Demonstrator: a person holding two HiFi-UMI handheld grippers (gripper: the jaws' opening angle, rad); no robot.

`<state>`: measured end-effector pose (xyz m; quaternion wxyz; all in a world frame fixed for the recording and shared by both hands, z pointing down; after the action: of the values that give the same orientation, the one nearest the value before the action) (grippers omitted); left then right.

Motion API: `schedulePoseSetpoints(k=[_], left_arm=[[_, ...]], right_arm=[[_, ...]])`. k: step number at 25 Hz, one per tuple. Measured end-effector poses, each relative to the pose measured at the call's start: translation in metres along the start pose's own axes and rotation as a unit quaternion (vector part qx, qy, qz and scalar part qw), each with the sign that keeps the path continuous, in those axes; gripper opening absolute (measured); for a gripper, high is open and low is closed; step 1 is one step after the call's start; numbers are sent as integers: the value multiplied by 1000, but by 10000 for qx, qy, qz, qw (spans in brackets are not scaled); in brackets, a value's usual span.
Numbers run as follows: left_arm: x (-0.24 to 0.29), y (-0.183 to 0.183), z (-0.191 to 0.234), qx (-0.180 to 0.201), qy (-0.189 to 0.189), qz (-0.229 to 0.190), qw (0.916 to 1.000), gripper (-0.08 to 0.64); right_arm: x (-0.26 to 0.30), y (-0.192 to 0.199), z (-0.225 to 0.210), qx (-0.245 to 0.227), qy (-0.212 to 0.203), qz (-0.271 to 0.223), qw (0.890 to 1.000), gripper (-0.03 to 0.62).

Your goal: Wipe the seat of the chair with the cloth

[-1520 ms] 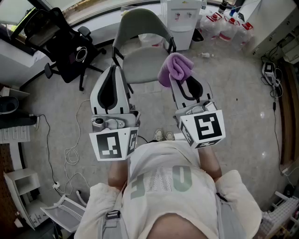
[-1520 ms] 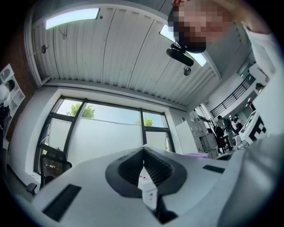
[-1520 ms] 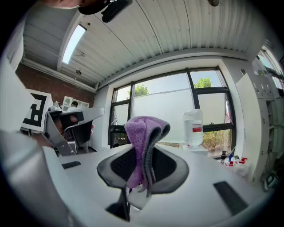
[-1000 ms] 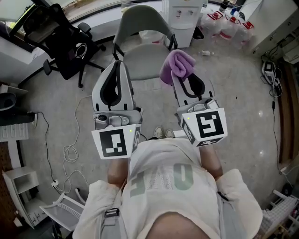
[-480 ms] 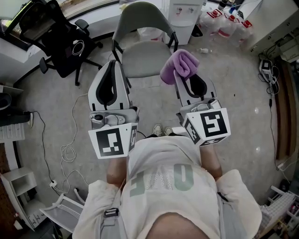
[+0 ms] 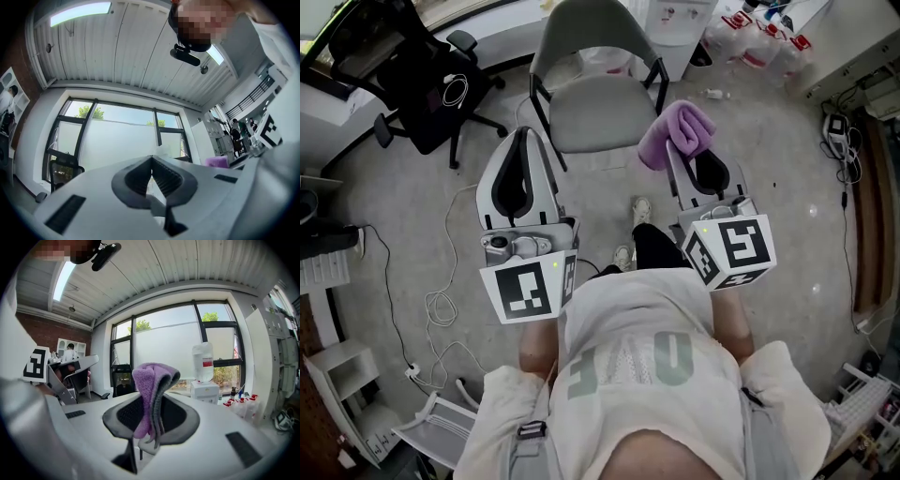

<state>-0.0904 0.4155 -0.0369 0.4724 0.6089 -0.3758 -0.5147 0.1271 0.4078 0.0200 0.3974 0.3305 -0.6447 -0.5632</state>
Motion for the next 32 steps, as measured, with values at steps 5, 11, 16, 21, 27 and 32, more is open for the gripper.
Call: schedulePoseSetpoints(k=[5, 11, 16, 21, 27, 32], left_arm=[[43, 16, 14, -29, -64, -59, 10000, 14], [112, 47, 21, 70, -186, -61, 9998, 14], [189, 72, 42, 374, -467, 82, 9982, 14], [273, 87, 67, 540, -777, 141, 9954, 14], [343, 103, 90, 662, -944, 327, 9928, 14], [372, 120, 102, 570, -868, 445, 9936, 14]], right_arm=[[42, -10, -14, -337, -158, 146, 9992, 88], [117, 4, -57, -225, -431, 403, 9980, 89], [216, -1, -95, -132, -855, 502, 9950, 89], [312, -19, -131, -73, -1209, 551, 9911, 89], [385, -27, -167, 82, -1348, 630, 9888, 89], [410, -20, -177, 262, -1364, 747, 9875, 89]])
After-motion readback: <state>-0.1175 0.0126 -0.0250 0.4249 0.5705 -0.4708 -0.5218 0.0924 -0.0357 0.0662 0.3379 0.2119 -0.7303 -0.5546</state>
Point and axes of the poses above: the fingertips, and each gripper's own axes: x forward along the fingers, z to its left, y out of its underside, the point moved 4 cm from there along -x, backward along the fingers, and after that the axes turned 5 degrees about -y, right-handed, at the moved point
